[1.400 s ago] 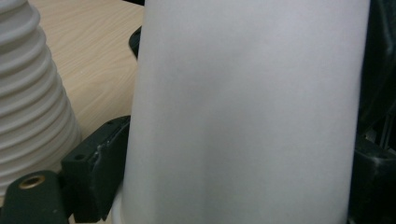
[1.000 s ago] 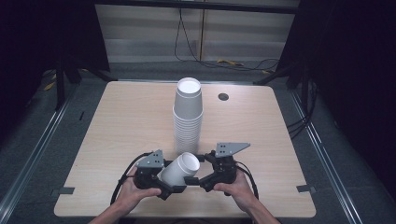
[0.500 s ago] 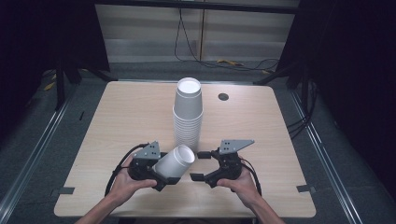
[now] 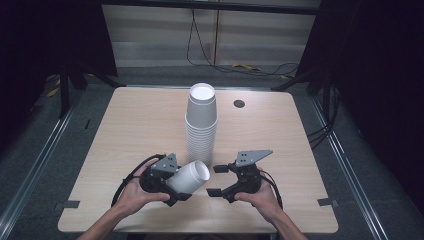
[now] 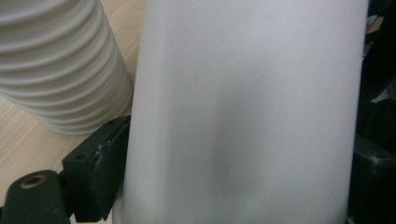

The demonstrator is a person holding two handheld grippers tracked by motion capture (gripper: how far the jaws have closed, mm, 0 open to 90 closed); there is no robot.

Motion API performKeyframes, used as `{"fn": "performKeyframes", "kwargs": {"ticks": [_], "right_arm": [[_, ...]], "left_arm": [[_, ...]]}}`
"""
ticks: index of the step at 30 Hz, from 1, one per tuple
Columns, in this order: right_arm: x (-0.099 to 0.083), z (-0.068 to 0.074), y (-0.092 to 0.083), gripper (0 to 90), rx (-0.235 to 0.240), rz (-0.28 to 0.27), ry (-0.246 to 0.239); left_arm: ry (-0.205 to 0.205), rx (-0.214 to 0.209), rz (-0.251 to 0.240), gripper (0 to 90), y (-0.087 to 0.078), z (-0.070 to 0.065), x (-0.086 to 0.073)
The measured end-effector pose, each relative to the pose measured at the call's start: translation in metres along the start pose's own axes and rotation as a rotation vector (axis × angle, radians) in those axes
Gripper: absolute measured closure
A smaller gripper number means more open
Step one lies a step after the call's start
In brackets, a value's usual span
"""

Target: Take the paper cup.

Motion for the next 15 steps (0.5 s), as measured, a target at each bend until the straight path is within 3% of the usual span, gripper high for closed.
{"fn": "performKeyframes", "kwargs": {"ticks": [5,9,11,15], "right_arm": [[-0.001,0.003,0.005,14.5,0.010,0.054,-0.015],[0.000,0.001,0.004,14.5,-0.011,0.086,-0.034],[0.001,0.001,0.006,14.6,-0.027,0.116,-0.049],[0.000,0.003,0.013,14.8,-0.029,0.152,-0.064]], "left_arm": [[0.014,0.029,0.047,11.5,0.003,0.000,-0.005],[0.015,0.048,0.067,11.5,0.003,0.000,-0.007],[0.035,0.053,0.083,11.5,0.002,-0.001,-0.005],[0.032,0.065,0.103,11.7,0.004,-0.002,-0.006]]}}
Point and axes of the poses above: each handheld gripper's, and its own axes: y roughly forward along the jaws, x roughly out of its top, z roughly to its left, the point moved 6 cm from there along y, roughly forward along the jaws, and after that the axes turned 13 degrees about z, right-handed, at the moved point
